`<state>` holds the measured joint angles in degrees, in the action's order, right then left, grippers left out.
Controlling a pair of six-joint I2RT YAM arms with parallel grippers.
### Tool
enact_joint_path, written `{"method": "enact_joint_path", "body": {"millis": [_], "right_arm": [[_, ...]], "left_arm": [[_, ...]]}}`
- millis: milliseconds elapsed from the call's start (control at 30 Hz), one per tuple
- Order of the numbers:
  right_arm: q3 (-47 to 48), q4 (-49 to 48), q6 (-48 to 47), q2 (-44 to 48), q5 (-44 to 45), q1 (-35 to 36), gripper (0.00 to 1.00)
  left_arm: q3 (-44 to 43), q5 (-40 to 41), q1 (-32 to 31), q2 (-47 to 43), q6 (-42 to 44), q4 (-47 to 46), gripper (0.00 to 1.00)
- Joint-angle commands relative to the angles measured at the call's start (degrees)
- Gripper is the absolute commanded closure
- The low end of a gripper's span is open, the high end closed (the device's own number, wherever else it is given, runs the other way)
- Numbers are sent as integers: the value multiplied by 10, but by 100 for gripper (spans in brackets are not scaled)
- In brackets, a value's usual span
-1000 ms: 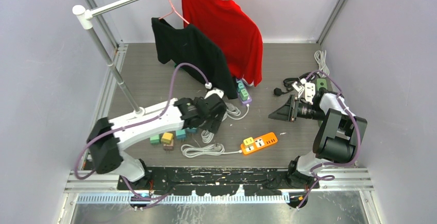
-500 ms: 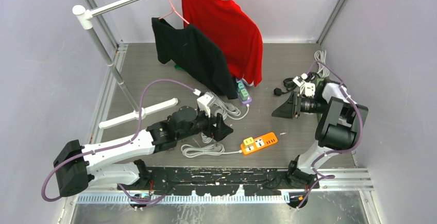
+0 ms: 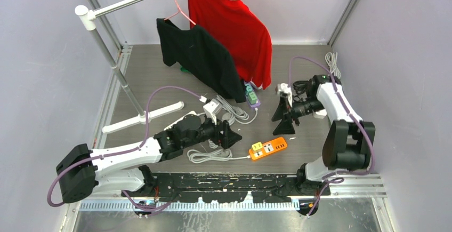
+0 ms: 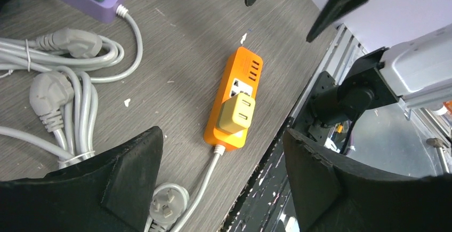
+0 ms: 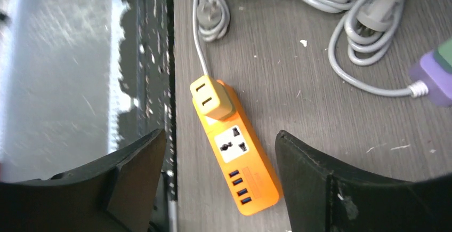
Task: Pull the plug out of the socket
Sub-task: Place the plug at the center of the board, then remove the plug from the socket.
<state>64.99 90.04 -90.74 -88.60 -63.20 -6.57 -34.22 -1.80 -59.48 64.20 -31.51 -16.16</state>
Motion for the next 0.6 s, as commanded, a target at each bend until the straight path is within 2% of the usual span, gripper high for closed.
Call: {"method": "enact_joint_path", "body": {"millis": [0, 33, 100, 367, 567], "right_arm": [[-38, -137, 84, 101, 116, 74, 17], [-54, -184, 99, 120, 139, 98, 15], [-76, -211, 93, 143, 164, 135, 12], [-117, -219, 30, 144, 157, 222, 11], [-141, -309, 125, 142, 159, 261, 16]], "left_arm": [[19, -7, 1, 3, -5, -49, 18], [24, -6, 1, 3, -5, -50, 17], [32, -1, 1, 0, -4, -52, 17], [65, -8, 1, 0, 1, -89, 17], [80, -11, -19, 23, 44, -134, 17]]}}
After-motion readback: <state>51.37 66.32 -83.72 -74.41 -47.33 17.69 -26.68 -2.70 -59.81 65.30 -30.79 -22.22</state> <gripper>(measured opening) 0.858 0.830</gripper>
